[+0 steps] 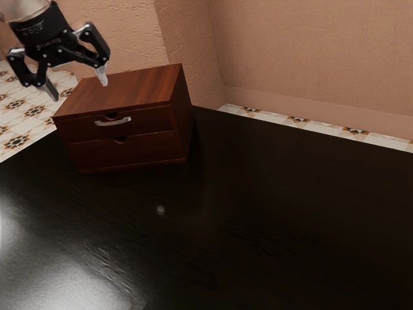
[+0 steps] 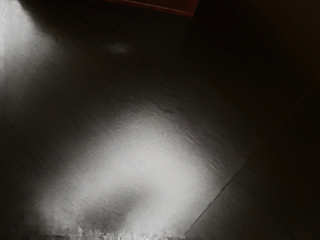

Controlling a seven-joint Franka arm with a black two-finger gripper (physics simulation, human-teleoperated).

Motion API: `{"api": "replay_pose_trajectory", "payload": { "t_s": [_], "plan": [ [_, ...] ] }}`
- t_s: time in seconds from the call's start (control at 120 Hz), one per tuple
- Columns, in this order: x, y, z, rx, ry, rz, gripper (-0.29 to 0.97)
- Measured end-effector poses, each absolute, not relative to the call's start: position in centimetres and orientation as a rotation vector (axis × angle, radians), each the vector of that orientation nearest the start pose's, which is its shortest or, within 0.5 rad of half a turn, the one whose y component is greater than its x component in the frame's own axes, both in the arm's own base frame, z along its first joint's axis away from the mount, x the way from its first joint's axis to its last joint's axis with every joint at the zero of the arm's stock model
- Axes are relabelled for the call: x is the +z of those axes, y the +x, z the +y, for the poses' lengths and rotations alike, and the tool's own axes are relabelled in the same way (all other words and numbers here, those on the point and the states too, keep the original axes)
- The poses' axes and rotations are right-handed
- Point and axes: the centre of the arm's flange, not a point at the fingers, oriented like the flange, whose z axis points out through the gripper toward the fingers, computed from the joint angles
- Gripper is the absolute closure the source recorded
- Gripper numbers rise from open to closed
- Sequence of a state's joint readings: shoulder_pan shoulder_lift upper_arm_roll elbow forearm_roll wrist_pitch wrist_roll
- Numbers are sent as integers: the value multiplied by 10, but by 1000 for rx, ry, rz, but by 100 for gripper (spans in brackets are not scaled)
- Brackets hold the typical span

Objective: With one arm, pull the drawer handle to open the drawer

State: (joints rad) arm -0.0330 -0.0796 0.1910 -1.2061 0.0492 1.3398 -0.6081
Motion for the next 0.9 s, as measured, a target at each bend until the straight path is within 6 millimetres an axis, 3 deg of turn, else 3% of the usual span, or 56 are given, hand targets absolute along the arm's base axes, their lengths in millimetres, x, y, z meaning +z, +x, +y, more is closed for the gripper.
{"api": "replay_pose_trajectory", "payload": {
  "t_s": [0.283,0.45,0.683,0.9],
  "plan": [
    [738,518,85,-97,-2649,-1637,0],
    [718,527,85,-66,-2532,-1801,0],
    [665,534,101,-41,-2393,-1983,0],
    [658,542,122,-139,-2301,-2141,0]
  ]
}}
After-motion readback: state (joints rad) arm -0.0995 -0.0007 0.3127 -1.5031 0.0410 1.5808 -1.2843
